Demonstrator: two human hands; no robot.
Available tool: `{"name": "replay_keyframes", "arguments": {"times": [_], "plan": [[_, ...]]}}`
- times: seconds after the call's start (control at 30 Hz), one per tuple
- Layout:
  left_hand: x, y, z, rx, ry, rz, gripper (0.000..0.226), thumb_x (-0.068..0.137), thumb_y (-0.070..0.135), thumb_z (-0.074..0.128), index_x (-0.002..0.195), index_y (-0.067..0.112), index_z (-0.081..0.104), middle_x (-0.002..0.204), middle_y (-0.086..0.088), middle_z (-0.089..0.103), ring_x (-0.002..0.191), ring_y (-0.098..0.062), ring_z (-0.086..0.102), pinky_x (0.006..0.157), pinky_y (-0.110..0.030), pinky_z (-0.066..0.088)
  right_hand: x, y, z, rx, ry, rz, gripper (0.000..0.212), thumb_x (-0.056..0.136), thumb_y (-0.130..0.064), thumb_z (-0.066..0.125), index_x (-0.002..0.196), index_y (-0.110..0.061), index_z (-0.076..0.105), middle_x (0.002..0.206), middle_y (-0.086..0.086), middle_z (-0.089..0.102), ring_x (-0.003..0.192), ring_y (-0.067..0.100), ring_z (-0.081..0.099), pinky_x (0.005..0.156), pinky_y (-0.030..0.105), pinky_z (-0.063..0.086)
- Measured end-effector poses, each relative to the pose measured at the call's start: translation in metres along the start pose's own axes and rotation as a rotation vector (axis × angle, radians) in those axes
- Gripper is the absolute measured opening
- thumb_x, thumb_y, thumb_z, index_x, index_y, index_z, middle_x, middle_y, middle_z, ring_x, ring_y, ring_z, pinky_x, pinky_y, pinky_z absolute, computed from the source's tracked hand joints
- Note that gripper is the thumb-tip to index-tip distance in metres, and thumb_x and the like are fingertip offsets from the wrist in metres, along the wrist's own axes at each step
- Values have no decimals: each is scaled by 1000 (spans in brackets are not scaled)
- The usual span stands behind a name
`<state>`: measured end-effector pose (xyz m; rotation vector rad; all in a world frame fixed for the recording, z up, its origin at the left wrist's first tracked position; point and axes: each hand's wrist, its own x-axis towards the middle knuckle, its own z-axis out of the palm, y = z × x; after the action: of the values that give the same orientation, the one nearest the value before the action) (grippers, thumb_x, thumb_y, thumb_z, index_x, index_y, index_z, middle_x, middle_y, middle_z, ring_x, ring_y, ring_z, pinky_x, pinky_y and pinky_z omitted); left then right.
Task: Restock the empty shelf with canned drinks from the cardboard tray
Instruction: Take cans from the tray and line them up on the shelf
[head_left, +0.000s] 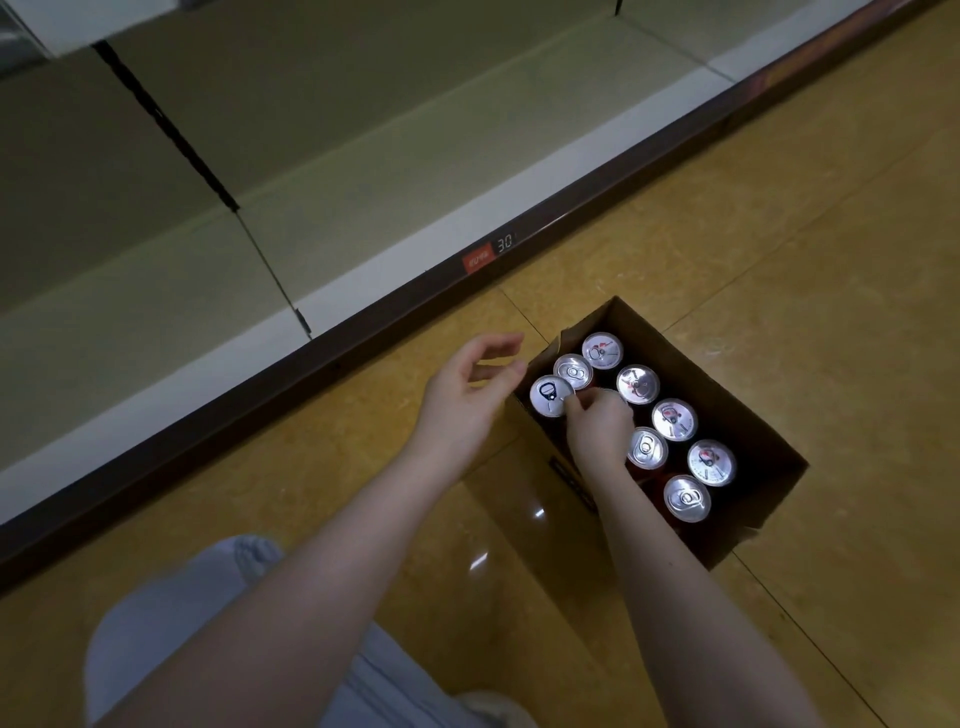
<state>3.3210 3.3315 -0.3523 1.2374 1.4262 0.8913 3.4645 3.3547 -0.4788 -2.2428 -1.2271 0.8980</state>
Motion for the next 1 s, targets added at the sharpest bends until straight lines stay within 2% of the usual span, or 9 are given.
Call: {"name": "replay_keyframes", "arguments": {"times": [0.2, 0.33, 0.43, 0.5, 0.57, 0.63, 0.77, 0.9, 1.0], "plan": [[3, 4, 2, 12, -13, -14, 30, 86, 18, 62, 115, 25, 57, 119, 7, 59, 107, -14, 57, 81, -17, 47, -18, -33, -45, -108, 142, -199, 28, 92, -26, 47, 87, -3, 63, 83, 14, 66, 74, 32, 60, 57, 31, 40], [6, 9, 8, 53, -44, -18, 40, 82, 14, 67, 118, 24, 53, 122, 7, 57, 112, -15, 53, 88, -26, 46, -33, -60, -74, -71, 200, -313, 24, 90, -23, 49, 87, -4, 63, 84, 12, 65, 71, 28, 56, 55, 30, 33], [11, 15, 8, 175, -40, 28, 50, 77, 21, 72, 122, 26, 50, 126, 10, 55, 114, -10, 51, 90, -27, 39, -42, -79, -88, -49, 207, -372, 23, 89, -22, 49, 88, -5, 64, 84, 10, 65, 68, 25, 53, 50, 26, 27], [13, 22, 6, 208, -11, 77, 55, 73, 24, 76, 121, 24, 50, 123, 10, 57, 112, -7, 51, 87, -21, 39, -50, -92, -96, -15, 207, -393, 21, 89, -22, 50, 89, -6, 64, 83, 9, 65, 69, 24, 53, 53, 27, 29], [11, 33, 0, 188, 20, 135, 53, 70, 23, 78, 117, 22, 53, 115, 11, 58, 100, 4, 51, 78, -7, 37, -59, -107, -102, 45, 207, -431, 21, 88, -22, 50, 88, -7, 65, 82, 10, 66, 72, 26, 58, 57, 30, 37], [9, 42, -9, 162, 57, 204, 49, 68, 25, 80, 111, 22, 57, 108, 11, 61, 93, 8, 52, 75, -3, 38, -65, -120, -107, 107, 203, -459, 21, 88, -23, 51, 87, -8, 66, 80, 10, 67, 72, 26, 61, 60, 33, 45], [4, 60, -39, 59, 160, 269, 38, 69, 25, 79, 101, 22, 59, 98, 10, 65, 92, -2, 59, 81, -23, 49, -80, -149, -113, 440, 70, -474, 25, 93, -31, 51, 85, -14, 68, 82, 4, 68, 76, 17, 63, 62, 36, 51], [-4, 78, -76, -88, 261, 281, 22, 75, 30, 74, 91, 29, 59, 89, 5, 66, 88, -17, 63, 75, -37, 55, -102, -176, -103, 765, -157, -490, 22, 97, -18, 46, 102, -10, 66, 97, 8, 69, 89, 15, 65, 75, 25, 55], [-15, 93, -107, -141, 333, 339, 15, 78, 28, 71, 86, 28, 58, 82, 6, 62, 75, -9, 59, 66, -23, 50, -119, -193, -88, 788, -258, -519, 19, 96, -15, 47, 106, -11, 63, 99, 7, 68, 90, 15, 64, 76, 25, 54]]}}
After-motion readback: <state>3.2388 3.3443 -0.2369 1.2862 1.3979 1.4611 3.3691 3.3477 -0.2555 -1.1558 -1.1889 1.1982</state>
